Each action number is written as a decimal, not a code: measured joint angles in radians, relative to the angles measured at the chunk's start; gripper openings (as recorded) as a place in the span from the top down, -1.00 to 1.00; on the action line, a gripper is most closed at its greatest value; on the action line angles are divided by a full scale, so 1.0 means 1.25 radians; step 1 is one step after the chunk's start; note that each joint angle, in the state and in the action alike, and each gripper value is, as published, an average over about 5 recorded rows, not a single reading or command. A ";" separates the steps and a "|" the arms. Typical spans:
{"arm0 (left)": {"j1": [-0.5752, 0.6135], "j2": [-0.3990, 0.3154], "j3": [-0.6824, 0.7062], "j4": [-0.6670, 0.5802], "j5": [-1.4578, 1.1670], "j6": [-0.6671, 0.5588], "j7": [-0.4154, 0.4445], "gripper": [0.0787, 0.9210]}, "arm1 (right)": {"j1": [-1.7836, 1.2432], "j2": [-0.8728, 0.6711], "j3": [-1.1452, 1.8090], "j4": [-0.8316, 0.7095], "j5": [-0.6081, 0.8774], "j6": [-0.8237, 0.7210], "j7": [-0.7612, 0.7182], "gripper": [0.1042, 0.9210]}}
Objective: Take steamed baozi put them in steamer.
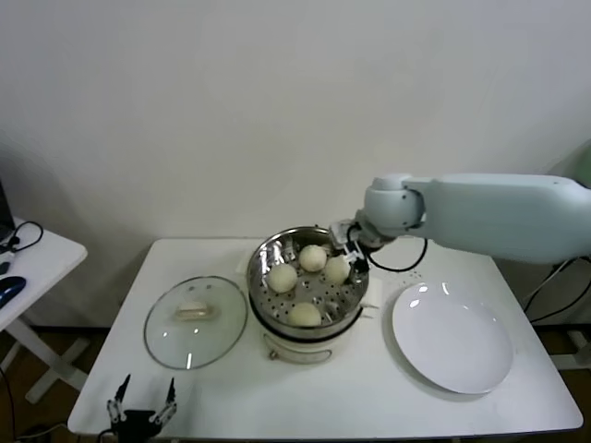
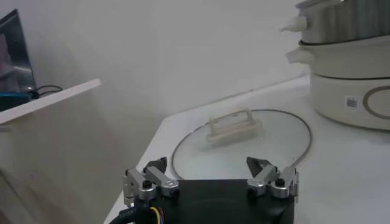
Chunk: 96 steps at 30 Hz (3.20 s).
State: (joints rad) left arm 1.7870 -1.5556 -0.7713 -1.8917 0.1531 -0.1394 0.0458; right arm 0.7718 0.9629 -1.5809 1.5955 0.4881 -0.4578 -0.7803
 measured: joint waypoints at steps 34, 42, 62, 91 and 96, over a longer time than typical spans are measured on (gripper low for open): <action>0.008 -0.006 -0.002 -0.023 0.000 0.006 -0.002 -0.77 | -0.054 -0.068 0.124 -0.010 0.090 0.007 0.102 -0.76; -0.005 -0.009 0.007 -0.036 -0.012 -0.003 -0.004 -0.77 | -0.159 -0.148 0.319 0.005 0.196 0.032 0.327 -0.76; -0.037 -0.012 0.026 -0.066 -0.064 -0.020 0.011 -0.77 | -1.083 -0.093 1.275 0.157 0.061 0.326 0.594 -0.76; -0.023 -0.027 0.039 -0.078 -0.082 -0.044 0.010 -0.77 | -1.985 0.258 1.602 0.123 -0.088 0.847 0.646 -0.76; -0.019 -0.029 0.042 -0.078 -0.080 -0.047 0.010 -0.77 | -2.008 0.266 1.596 0.119 -0.094 0.866 0.650 -0.76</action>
State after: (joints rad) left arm 1.7630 -1.5916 -0.7185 -1.9898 0.0533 -0.1986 0.0584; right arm -1.7384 1.2956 0.4147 1.7448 0.3706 0.6246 0.0316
